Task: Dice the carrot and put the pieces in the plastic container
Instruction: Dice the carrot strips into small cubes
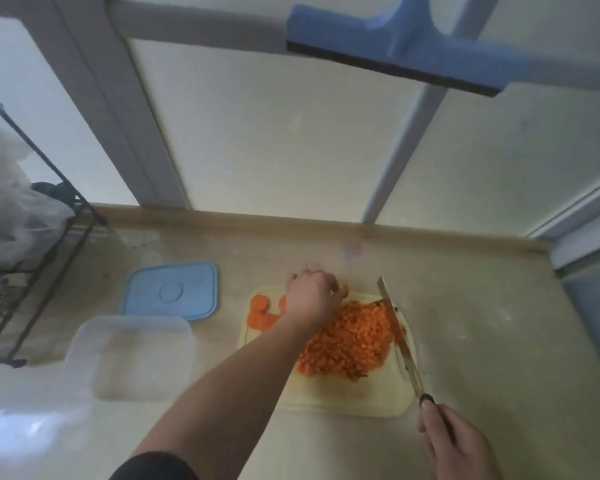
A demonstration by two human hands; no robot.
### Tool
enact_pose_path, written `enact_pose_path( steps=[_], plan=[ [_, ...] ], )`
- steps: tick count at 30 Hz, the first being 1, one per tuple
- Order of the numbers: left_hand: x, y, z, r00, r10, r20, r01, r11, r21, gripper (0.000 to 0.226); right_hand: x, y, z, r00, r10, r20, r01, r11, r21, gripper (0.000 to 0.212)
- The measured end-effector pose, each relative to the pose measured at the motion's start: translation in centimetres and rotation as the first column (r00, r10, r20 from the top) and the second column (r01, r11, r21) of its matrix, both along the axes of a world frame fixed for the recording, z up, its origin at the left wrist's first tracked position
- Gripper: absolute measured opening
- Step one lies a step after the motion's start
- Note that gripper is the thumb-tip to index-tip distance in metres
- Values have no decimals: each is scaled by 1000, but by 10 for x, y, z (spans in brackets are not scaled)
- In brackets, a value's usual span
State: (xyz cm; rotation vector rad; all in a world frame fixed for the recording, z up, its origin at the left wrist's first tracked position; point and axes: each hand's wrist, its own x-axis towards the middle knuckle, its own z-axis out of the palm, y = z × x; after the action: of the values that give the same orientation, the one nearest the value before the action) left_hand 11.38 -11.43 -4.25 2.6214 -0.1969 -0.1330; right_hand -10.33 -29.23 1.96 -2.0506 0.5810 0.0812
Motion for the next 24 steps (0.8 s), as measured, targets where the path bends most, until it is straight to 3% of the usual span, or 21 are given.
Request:
enact_pose_path(
  steps=[5, 8, 15, 17, 20, 24],
  plan=[
    [4, -19, -2, 994, -107, -18, 109, 985, 132, 30, -4, -15, -12, 1000, -18, -13, 18, 1000, 9, 33],
    [3, -13, 1, 991, -129, -18, 131, 982, 135, 34, -2, -19, -12, 999, -47, 15, 46, 997, 58, 34],
    [6, 57, 9, 997, -73, 10, 73, 969, -235, 38, 10, -22, -11, 998, -58, 27, 53, 984, 172, 34],
    [-9, 81, 7, 1000, -28, -8, 26, 989, -144, 46, 13, -20, -9, 998, -53, 44, 43, 978, 205, 38],
    [-36, 99, -2, 991, -134, 6, 133, 987, 95, 54, 16, -17, -10, 999, -18, 39, 11, 984, 176, 40],
    [-41, 91, 6, 989, -127, -81, 138, 980, 146, 81, 19, -8, -13, 999, 43, -5, -41, 986, 163, 41]
  ],
)
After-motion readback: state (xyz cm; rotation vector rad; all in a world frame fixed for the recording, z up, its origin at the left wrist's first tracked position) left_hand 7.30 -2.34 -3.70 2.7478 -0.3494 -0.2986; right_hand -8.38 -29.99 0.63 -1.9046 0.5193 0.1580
